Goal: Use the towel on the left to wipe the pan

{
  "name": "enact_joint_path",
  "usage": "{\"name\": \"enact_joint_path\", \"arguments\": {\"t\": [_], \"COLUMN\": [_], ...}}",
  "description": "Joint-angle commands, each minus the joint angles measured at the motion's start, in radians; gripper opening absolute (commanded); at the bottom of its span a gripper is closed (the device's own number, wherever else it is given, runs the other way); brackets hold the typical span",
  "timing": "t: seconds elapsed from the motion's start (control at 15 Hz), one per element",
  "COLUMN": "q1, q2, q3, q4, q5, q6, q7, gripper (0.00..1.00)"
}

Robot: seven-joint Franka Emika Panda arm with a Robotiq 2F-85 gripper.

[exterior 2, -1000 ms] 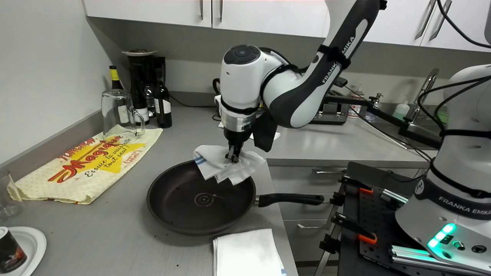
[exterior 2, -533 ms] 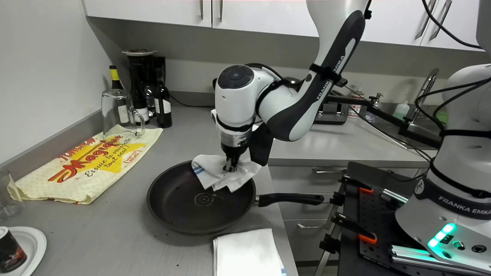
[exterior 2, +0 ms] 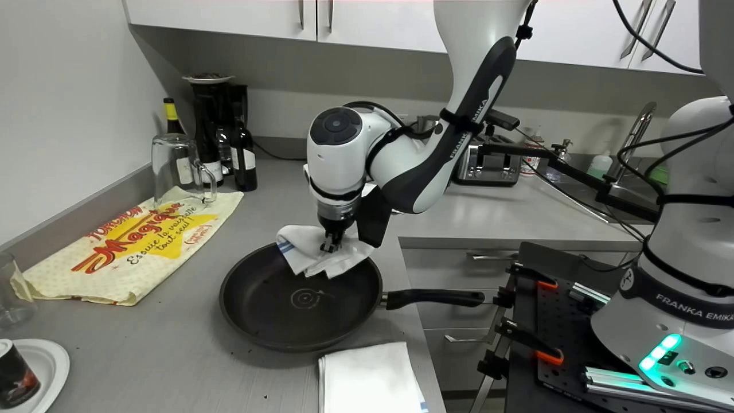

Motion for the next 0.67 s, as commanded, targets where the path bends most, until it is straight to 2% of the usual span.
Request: {"name": "enact_joint_path", "arguments": {"t": [0.0, 0.07, 0.13, 0.6], "q1": [0.017, 0.020, -0.015, -0.030], "q2": [0.040, 0.047, 0.053, 0.104], "q3": [-0.025, -0.029, 0.007, 0.024], "q4": [0.045, 0.050, 0.059, 0.089], "q5": [-0.028, -0.030, -0.052, -0.129], "q6": [-0.016, -0.015, -0.031, -0.045], "q7": [0.034, 0.037, 0.048, 0.118], "gripper": [0.03, 0.03, 0.03, 0.03]}}
